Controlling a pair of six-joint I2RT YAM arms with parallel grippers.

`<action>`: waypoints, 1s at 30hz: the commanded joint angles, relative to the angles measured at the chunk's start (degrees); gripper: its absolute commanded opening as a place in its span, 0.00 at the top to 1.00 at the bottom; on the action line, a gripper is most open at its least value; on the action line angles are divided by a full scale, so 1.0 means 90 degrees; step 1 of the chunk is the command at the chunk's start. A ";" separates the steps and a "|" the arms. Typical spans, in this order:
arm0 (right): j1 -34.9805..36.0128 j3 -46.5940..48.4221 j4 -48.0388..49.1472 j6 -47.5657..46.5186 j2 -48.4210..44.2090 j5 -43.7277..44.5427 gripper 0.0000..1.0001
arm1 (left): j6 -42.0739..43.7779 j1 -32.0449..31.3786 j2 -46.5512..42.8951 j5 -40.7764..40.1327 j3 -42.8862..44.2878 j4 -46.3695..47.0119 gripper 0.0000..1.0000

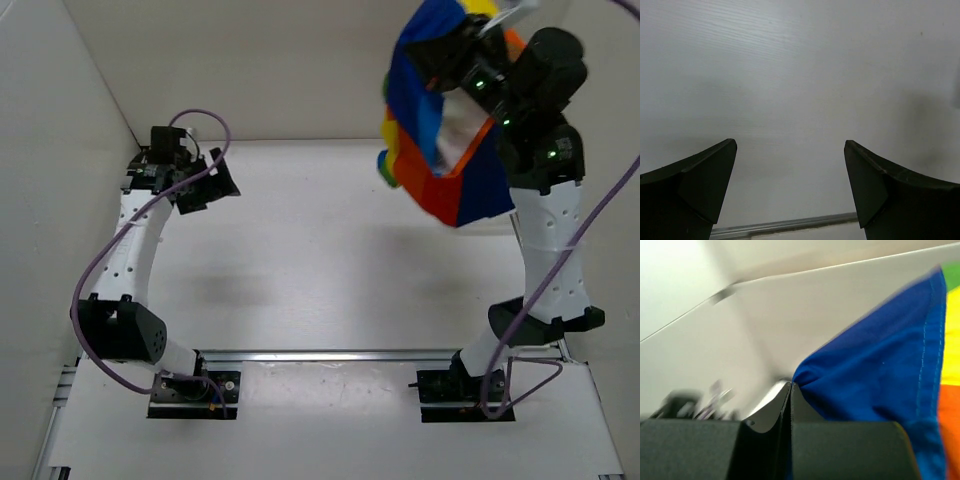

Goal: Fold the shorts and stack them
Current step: Move the shorts to the center of the board, then flatten the shorts out

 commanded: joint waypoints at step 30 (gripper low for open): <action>0.2283 -0.8078 -0.0720 -0.0416 -0.0679 -0.0674 0.15 | -0.0463 -0.1586 0.0992 0.1383 -0.0980 0.0620 0.00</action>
